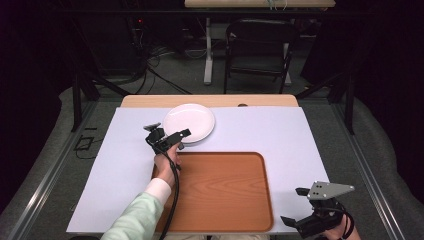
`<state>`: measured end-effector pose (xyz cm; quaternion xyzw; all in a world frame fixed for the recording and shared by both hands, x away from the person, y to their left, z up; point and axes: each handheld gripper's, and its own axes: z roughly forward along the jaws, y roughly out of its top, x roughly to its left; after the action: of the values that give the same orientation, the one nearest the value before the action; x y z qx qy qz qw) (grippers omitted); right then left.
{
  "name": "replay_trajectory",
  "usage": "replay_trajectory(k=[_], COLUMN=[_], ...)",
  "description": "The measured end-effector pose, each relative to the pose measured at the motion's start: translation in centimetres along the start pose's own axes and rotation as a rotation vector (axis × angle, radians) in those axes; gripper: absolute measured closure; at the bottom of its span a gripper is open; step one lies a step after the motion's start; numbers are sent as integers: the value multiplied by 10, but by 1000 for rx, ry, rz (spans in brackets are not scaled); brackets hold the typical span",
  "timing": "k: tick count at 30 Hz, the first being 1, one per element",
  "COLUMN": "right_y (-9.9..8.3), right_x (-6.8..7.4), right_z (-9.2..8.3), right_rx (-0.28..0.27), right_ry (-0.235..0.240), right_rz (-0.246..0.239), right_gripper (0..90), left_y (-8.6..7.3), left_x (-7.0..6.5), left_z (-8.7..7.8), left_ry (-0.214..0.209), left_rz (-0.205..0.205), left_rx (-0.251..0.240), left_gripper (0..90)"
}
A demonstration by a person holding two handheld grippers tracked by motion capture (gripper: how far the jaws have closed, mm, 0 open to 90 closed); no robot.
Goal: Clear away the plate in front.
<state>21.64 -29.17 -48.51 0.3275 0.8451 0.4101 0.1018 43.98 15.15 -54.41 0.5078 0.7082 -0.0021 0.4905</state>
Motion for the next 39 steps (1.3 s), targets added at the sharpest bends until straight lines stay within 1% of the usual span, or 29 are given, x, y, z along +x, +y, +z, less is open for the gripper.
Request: replay_trajectory(k=[2,3,5,6,7,8,10,12,15,16,19,21,23,25,26,28,30,31,33,34,35,36,37,38,39], right_y=[0,0,0,0,0,0,0,0,0,0,0,0,0,0,1,1,1,0,1,1,1,0,0,0,0], right_x=[0,0,0,0,0,0,1,1,1,1,1,1,1,1,1,1,1,1,1,0,0,0,0,0,0], right_z=[0,0,0,0,0,0,0,1,1,1,1,1,1,1,1,2,1,1,1,2,2,2,1,2,2], right_rx=[-2,-2,0,3,4,5,6,8,8,7,10,10,9,11,12,16,14,14,15,16,15,15,14,14,14], right_ry=[0,0,-1,-2,-2,-1,-1,0,0,0,2,2,2,4,5,6,5,5,5,6,6,6,6,6,6], right_rz=[0,0,0,-4,-7,-6,-8,-9,-10,-9,-8,-9,-11,-9,-9,-10,-8,-9,-8,-9,-8,-8,-9,-8,-8], right_gripper=[0,0,0,0,0,0,0,0,0,0,0,0,0,0,0,0,0,0,0,0,0,0,0,0,0], left_y=[0,0,1,1,2,2,3,3,3,4,4,6,9,11,11,11,11,11,11,11,11,11,10,9,9], left_x=[-2,-2,-2,-1,0,0,2,4,5,5,6,6,7,10,12,15,15,15,15,14,14,15,15,16,16], left_z=[2,2,5,6,6,7,8,8,10,11,13,13,13,14,14,17,18,18,19,19,19,20,20,20,20], left_ry=[-4,1,-10,-8,-15,-9,-13,-14,-4,1,5,15,18,27,31,43,62,68,78,84,81,79,77,76,79], left_rz=[-16,-25,-37,-40,-42,-46,-70,-87,-93,-106,-122,-129,-152,-185,-201,-225,-221,-226,-233,-243,-252,-253,-262,-263,-270], left_rx=[-4,-8,-1,-6,-1,0,-9,-2,1,-2,-5,-10,-18,-25,-20,-17,-23,-23,-18,-20,-23,-12,-28,-25,-28], left_gripper=[25,25,30,30,30,31,37,46,49,56,80,78,78,93,103,172,202,225,236,256,278,295,318,362,362])
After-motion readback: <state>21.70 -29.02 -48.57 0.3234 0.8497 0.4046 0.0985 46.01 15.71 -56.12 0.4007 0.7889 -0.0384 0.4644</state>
